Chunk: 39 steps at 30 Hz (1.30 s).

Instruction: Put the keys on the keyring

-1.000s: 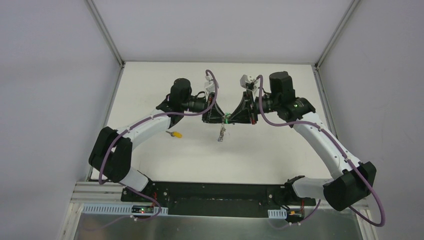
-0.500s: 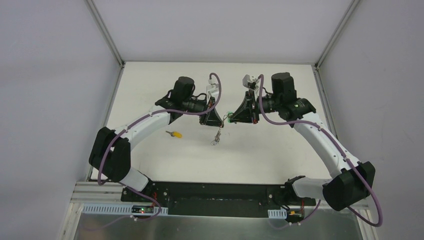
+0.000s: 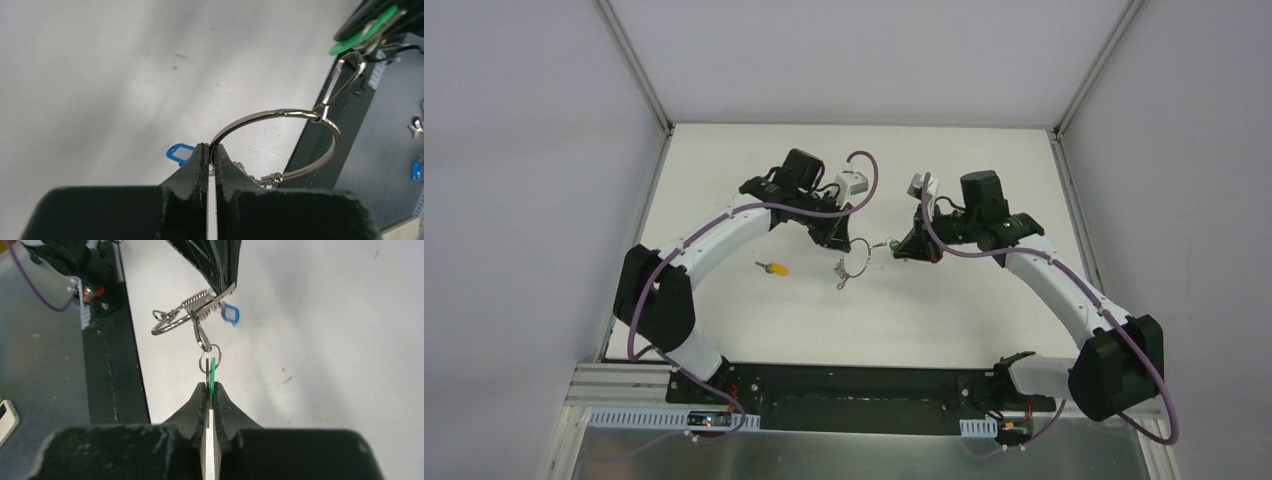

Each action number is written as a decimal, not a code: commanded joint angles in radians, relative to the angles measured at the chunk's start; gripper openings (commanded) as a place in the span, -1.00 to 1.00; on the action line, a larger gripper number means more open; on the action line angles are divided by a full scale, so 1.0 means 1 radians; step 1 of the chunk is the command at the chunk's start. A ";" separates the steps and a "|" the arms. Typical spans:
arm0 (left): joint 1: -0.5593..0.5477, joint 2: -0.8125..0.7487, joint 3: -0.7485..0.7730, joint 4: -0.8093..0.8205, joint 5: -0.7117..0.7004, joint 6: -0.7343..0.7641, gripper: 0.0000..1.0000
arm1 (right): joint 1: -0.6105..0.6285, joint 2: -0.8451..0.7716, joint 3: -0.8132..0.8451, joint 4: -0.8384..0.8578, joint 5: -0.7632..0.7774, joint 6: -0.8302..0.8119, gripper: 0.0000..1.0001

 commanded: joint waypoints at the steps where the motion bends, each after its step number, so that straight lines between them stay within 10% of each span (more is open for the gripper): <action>1: 0.011 0.101 0.056 -0.122 -0.176 0.028 -1.00 | -0.009 0.045 -0.059 -0.024 0.125 -0.055 -1.00; 29: -0.110 0.526 0.326 -0.201 -0.508 -0.144 -0.98 | -0.068 0.383 -0.115 -0.033 0.612 -0.057 -0.66; 39: -0.108 0.498 0.331 -0.206 -0.493 -0.127 -0.21 | -0.082 0.343 -0.116 -0.046 0.609 -0.058 -0.36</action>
